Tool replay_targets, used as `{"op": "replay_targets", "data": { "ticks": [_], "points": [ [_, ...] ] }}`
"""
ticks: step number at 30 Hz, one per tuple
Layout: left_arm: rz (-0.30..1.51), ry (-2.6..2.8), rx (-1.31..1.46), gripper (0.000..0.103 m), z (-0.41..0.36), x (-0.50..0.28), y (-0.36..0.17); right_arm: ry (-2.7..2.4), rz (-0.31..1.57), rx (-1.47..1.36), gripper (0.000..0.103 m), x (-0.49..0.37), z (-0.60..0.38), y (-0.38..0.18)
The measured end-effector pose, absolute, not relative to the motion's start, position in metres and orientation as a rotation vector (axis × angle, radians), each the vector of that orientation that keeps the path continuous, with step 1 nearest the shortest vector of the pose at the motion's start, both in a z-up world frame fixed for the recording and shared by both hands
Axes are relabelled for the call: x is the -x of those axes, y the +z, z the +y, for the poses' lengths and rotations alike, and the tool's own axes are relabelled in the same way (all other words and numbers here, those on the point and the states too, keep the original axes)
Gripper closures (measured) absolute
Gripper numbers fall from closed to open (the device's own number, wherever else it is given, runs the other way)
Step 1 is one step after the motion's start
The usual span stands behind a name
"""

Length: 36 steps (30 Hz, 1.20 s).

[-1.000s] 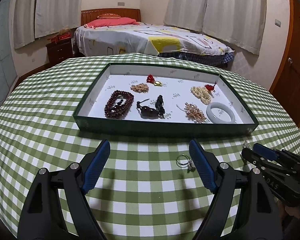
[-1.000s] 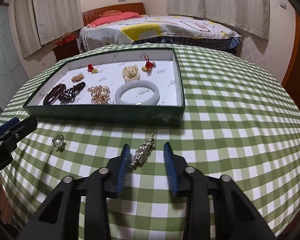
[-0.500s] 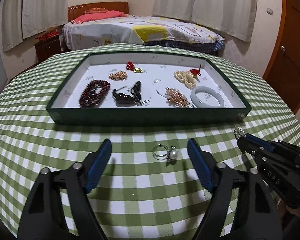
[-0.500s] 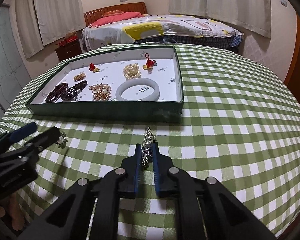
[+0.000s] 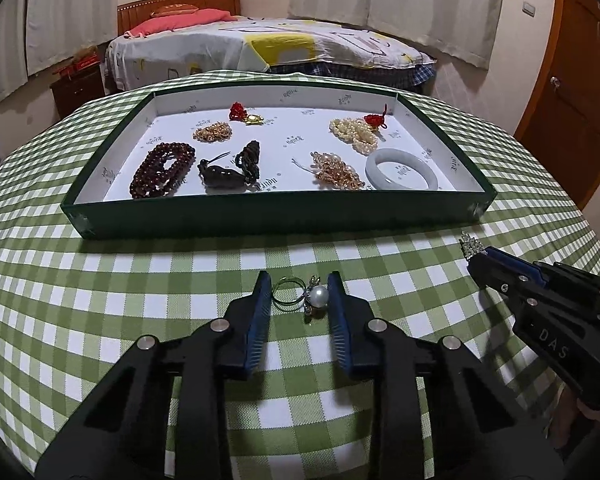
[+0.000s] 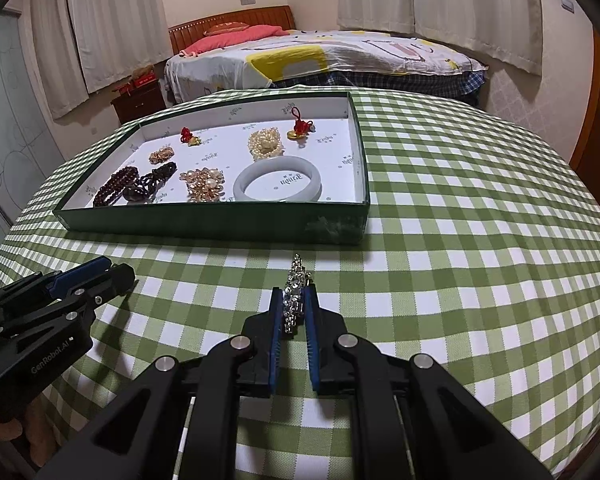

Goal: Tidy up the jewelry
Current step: 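Carry the rhinestone brooch and pearl ring into the box and open both grippers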

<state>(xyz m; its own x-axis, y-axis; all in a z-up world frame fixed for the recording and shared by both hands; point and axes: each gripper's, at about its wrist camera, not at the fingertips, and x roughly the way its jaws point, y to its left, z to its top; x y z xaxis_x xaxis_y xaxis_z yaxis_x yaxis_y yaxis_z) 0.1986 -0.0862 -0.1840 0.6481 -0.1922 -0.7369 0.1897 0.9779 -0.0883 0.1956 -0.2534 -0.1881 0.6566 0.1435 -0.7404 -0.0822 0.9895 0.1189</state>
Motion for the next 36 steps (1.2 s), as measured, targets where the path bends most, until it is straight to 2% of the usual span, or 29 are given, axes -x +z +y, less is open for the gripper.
{"op": "replay_targets", "data": {
  "ticks": [22, 36],
  "points": [
    [0.747, -0.200, 0.001, 0.075, -0.077, -0.193, -0.156, 0.173, 0.781, -0.081, 0.091, -0.190, -0.243, -0.163],
    [0.629, -0.204, 0.039, 0.075, -0.070, -0.212, -0.106, 0.180, 0.678, -0.080, 0.091, -0.211, -0.243, -0.120]
  ]
}}
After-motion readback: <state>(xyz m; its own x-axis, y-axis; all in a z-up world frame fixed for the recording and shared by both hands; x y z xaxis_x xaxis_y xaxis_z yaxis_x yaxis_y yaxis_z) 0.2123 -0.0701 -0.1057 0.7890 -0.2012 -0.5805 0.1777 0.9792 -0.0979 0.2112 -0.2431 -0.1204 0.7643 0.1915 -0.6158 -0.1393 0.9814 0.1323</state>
